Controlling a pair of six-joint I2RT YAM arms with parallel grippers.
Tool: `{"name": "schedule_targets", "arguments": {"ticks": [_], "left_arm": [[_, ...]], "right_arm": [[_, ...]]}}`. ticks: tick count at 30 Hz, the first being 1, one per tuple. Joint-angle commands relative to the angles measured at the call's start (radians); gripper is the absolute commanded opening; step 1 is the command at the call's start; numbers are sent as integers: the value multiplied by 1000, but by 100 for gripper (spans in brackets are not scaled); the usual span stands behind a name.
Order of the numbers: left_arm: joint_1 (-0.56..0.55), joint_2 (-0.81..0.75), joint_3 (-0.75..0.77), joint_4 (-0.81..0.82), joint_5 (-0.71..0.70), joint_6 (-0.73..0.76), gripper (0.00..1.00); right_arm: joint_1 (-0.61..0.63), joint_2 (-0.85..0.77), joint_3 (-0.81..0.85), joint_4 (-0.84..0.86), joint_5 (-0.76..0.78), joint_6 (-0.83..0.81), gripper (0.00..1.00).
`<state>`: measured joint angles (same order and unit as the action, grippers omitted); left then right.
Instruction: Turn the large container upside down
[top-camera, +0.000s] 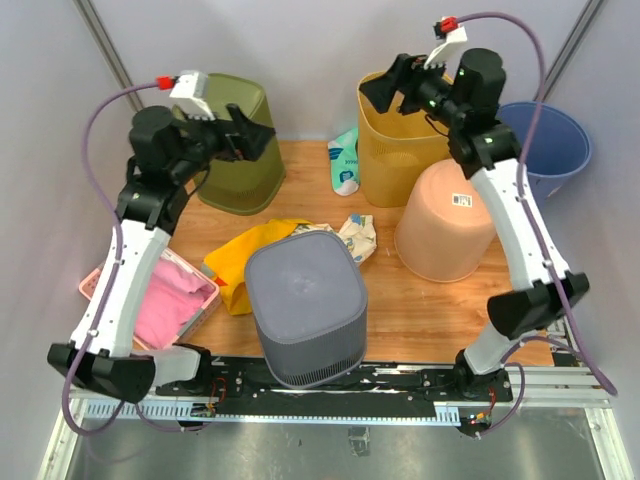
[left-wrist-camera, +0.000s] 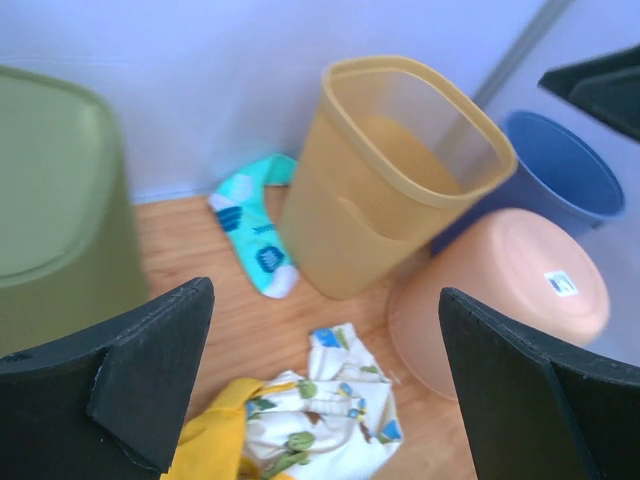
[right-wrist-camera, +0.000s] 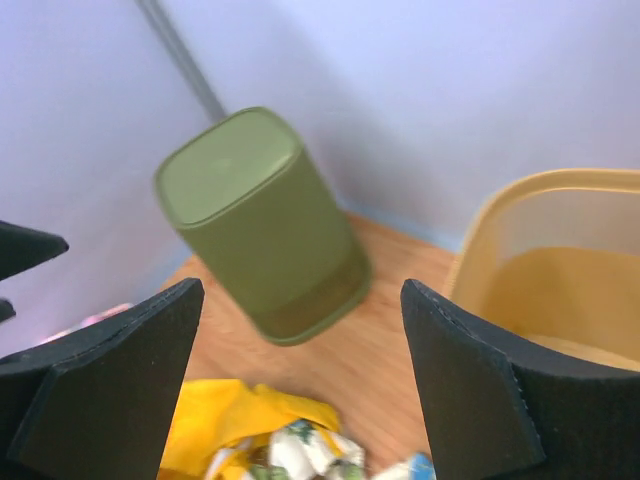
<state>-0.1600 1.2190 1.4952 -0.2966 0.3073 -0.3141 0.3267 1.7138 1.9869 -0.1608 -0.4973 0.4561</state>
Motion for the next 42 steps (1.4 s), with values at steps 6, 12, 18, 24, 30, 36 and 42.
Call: {"name": "schedule_targets", "arguments": {"ticks": [6, 12, 18, 24, 30, 36, 42], "left_arm": [[-225, 138, 54, -24, -115, 17, 99], [-235, 154, 13, -1, -116, -8, 99], [-235, 159, 4, -4, -119, -9, 99], [-235, 173, -8, 5, -105, -19, 99], [-235, 204, 16, 17, -75, -47, 99], [-234, 234, 51, 22, -63, -66, 99], [-235, 257, 72, 17, -43, -77, 99]], "right_arm": [[8, 9, 125, -457, 443, -492, 80], [13, 272, 410, -610, 322, -541, 78], [51, 368, 448, -618, 286, -547, 72], [55, 363, 439, -602, 286, -524, 18], [42, 194, 370, -500, 229, -466, 0], [-119, 100, 205, -189, -181, -74, 0], [-221, 97, -23, 207, -380, 341, 0]]}}
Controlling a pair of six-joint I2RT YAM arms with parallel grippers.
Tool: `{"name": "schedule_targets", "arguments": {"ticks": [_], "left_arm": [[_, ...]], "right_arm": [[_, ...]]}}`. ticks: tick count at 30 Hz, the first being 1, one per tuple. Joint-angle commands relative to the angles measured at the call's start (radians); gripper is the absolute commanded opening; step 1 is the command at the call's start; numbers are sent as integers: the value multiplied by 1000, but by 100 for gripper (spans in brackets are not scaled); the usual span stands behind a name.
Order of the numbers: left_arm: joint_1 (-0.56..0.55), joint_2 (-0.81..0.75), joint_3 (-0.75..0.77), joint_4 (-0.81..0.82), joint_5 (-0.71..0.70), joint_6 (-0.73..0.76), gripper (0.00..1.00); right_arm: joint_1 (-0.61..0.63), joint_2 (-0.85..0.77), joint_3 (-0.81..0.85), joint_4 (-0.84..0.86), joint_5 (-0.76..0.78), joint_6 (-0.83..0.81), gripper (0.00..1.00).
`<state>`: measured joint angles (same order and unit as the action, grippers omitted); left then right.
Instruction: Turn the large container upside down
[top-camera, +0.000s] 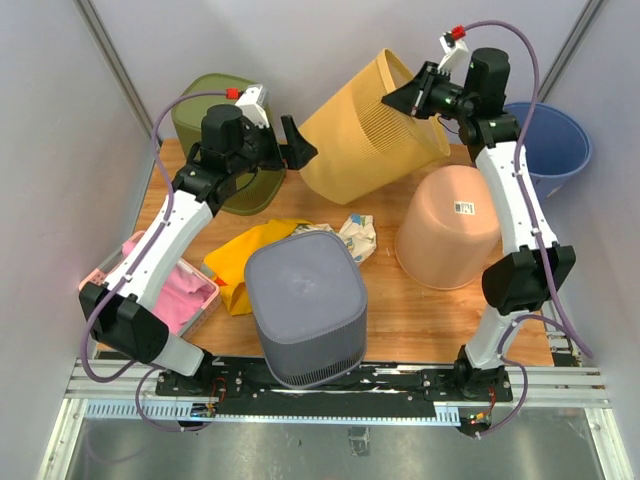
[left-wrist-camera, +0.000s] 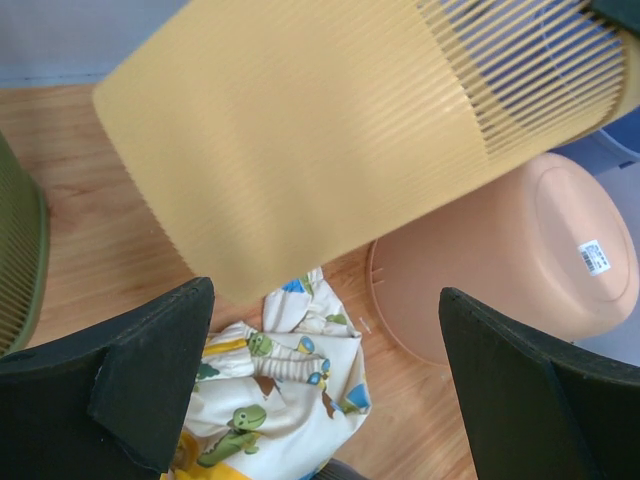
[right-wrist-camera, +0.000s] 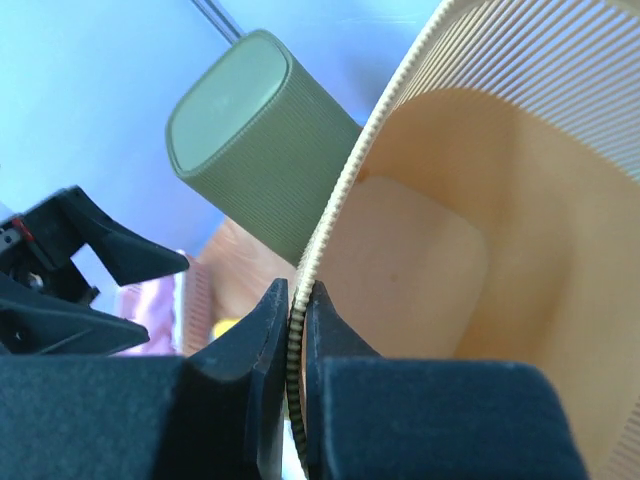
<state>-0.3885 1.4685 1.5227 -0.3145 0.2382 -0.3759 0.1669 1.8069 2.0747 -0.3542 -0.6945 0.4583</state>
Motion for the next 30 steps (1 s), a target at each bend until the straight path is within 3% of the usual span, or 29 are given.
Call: {"name": "schedule_targets", "arguments": {"ticks": [1, 10, 12, 16, 19, 22, 30], "left_arm": [[-6, 12, 45, 37, 35, -19, 99], [-7, 81, 90, 16, 100, -54, 99], [-7, 100, 97, 14, 102, -66, 99], [-15, 140, 104, 11, 97, -99, 99], [-22, 169, 109, 16, 79, -117, 99], [-23, 208, 130, 23, 64, -131, 99], [-22, 389, 295, 6, 13, -164, 99]], "right_arm": [[-76, 8, -130, 418, -182, 364, 0], [-217, 220, -90, 408, -330, 505, 1], [-246, 222, -73, 292, -296, 412, 12], [-266, 209, 64, -134, -61, 63, 43], [-263, 205, 123, -310, 74, -82, 55], [-264, 186, 124, -391, 134, -167, 57], [-261, 145, 104, -412, 237, -228, 54]]}}
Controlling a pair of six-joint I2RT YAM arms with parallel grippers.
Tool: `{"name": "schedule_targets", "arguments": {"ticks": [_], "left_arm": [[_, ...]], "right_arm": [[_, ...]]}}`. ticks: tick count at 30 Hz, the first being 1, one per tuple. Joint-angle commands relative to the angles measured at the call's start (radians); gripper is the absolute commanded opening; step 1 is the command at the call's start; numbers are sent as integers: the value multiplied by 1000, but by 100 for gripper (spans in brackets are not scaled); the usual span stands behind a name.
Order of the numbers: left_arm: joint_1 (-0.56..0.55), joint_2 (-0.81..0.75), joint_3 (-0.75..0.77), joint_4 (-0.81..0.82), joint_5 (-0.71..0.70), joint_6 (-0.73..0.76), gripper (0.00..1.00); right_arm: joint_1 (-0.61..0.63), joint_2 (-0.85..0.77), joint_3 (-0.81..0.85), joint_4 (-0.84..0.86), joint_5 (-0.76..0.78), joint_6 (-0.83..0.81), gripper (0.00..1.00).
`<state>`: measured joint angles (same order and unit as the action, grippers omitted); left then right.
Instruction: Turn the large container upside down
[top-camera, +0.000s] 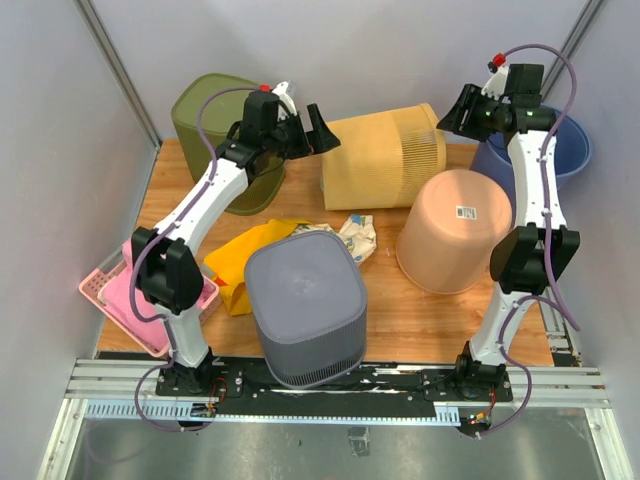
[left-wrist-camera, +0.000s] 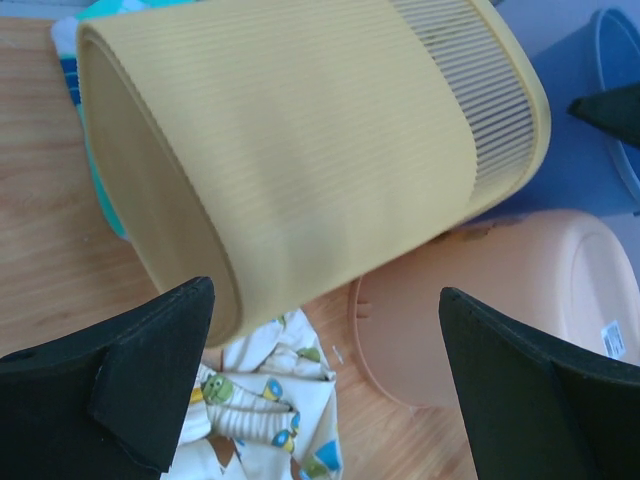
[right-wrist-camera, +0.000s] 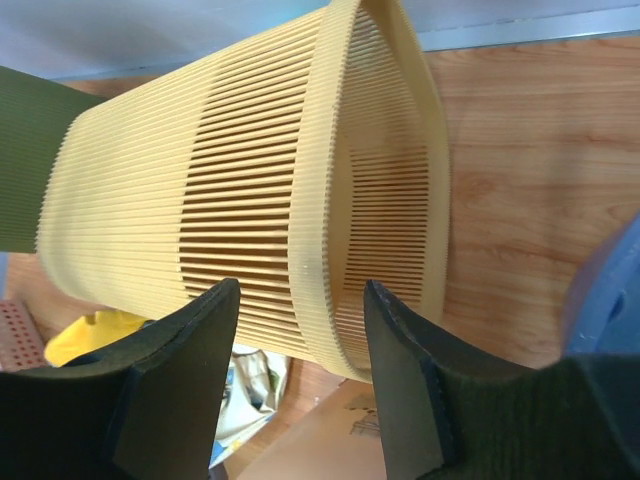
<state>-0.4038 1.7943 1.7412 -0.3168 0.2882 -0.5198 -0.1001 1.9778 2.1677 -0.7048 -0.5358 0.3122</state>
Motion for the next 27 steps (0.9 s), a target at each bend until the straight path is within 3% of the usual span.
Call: {"name": "schedule_targets", "arguments": {"ticks": [1, 9, 19, 22, 27], "left_arm": [[-6, 74, 85, 14, -40, -19, 99], [-6, 144, 110, 29, 13, -52, 99], [-7, 211, 139, 106, 207, -136, 99], [-7, 211, 173, 61, 168, -118, 99], [-6, 174, 164, -32, -31, -55, 99]], "right_arm": [[7, -21, 18, -68, 80, -88, 53], [7, -2, -10, -47, 26, -92, 45], [11, -3, -94, -4, 20, -68, 39], [13, -2, -98, 0, 17, -66, 39], [13, -2, -98, 1, 5, -69, 42]]}}
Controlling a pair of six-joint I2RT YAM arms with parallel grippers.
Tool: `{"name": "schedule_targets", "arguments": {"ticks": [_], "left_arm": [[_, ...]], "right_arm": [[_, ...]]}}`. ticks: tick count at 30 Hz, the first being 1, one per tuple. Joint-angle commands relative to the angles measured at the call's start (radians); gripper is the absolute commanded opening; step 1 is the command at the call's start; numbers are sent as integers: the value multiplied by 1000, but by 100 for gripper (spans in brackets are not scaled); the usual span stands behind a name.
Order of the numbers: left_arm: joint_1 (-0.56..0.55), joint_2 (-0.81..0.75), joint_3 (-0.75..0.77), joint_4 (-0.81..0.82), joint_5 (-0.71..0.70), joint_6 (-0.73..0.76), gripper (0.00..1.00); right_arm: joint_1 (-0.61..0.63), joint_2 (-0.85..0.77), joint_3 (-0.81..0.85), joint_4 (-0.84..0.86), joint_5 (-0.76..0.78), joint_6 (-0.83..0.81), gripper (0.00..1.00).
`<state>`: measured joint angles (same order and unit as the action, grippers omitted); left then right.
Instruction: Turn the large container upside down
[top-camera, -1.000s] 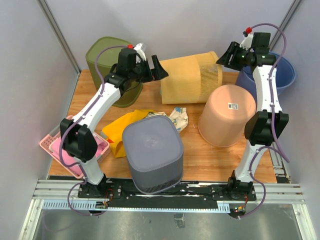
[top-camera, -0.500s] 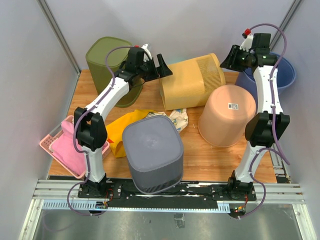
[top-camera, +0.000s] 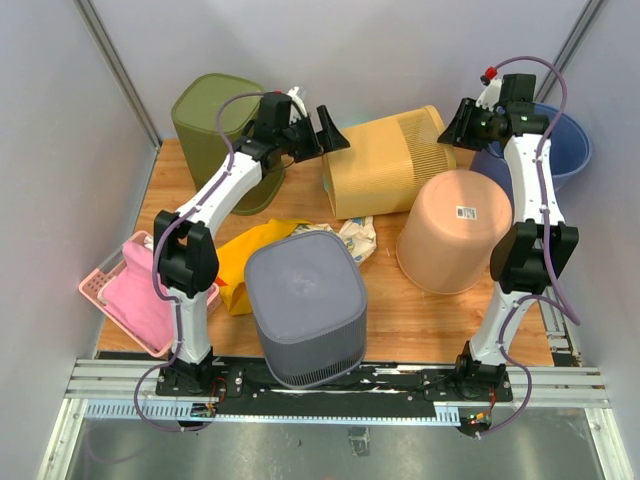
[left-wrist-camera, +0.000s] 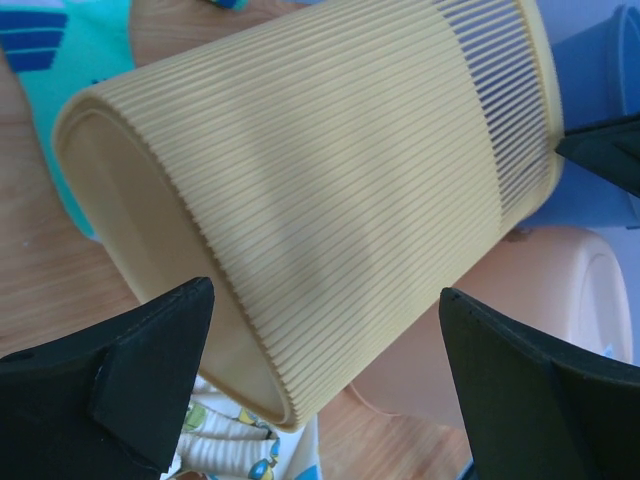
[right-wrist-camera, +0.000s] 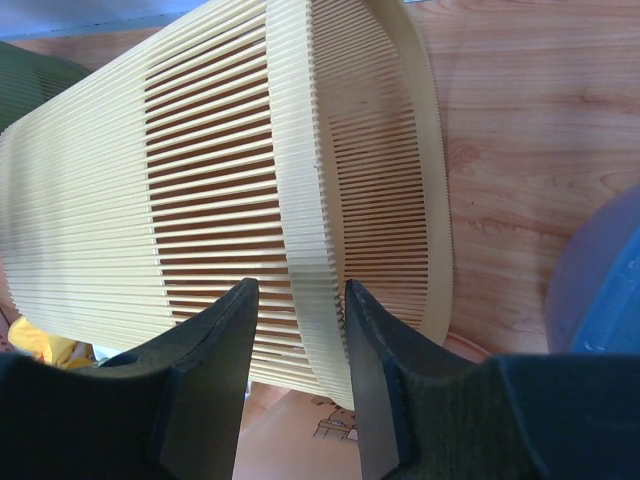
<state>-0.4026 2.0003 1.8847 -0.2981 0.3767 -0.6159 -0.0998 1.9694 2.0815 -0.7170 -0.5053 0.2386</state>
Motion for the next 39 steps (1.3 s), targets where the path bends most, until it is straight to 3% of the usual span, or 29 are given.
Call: {"name": "schedule_targets", "arguments": {"ticks": [1, 8, 30, 34, 39], "left_arm": [[-7, -34, 16, -56, -133, 41, 99], [2, -35, -44, -39, -198, 7, 99], [45, -18, -177, 152, -24, -105, 99], [45, -36, -252, 333, 106, -184, 99], [39, -17, -221, 437, 231, -263, 99]], "right_arm": [[12, 5, -15, 14, -24, 4, 42], [14, -16, -21, 20, -21, 6, 43], [15, -12, -29, 15, -7, -3, 47], [15, -8, -24, 15, -7, -2, 47], [17, -5, -20, 15, -13, 4, 47]]}}
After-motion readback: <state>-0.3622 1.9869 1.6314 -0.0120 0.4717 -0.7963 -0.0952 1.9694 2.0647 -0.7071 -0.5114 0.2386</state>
